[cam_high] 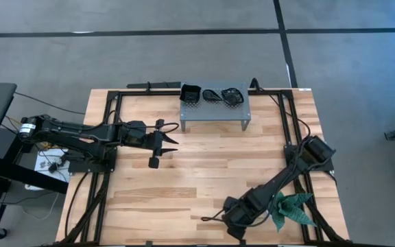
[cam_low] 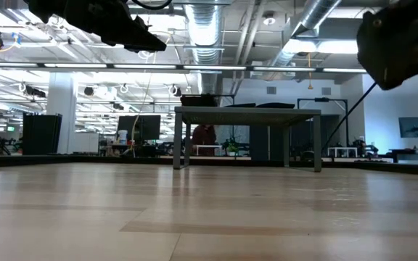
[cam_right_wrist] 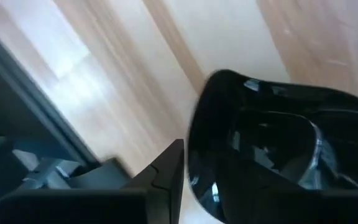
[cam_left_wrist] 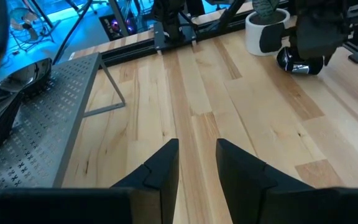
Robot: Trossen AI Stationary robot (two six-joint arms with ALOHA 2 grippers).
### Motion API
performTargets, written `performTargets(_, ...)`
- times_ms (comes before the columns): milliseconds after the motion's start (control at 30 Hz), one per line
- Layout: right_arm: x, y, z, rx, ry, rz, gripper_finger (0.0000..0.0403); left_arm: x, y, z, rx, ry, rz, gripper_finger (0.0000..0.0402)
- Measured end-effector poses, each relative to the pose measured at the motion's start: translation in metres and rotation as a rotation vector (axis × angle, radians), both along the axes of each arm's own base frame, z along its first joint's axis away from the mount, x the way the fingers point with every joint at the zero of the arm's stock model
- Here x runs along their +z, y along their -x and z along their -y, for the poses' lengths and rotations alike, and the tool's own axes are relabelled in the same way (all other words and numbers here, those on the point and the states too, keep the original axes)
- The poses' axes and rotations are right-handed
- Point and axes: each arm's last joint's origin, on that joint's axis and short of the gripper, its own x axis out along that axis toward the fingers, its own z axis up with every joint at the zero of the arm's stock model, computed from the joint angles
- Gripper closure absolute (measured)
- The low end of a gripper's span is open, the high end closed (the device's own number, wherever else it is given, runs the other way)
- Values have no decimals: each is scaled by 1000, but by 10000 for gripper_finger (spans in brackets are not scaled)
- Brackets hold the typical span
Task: Pick & Place Mini shaped plates
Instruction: Stack the leaf-shaped plate on top of the leaf-shaped plate on the shelf
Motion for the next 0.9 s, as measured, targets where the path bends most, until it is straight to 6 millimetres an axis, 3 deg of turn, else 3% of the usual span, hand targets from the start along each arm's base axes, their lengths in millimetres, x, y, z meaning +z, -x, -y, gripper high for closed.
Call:
performTargets(300,-4,3,4,-4,73,-21,330,1,0,0,0,0,11,293)
performTargets(500,-2,2,3,38,62,5,392,1,-1,0,0,0,14,293)
performTargets(567,1,0,2,53,55,16,393,1,-1,0,0,0,14,293)
performTargets(767,25,-16,2,74,56,60,399,2,-1,0,-2,-4,28,293)
performTargets(900,46,-32,15,114,178,148,398,4,-1,0,-2,-4,41,293)
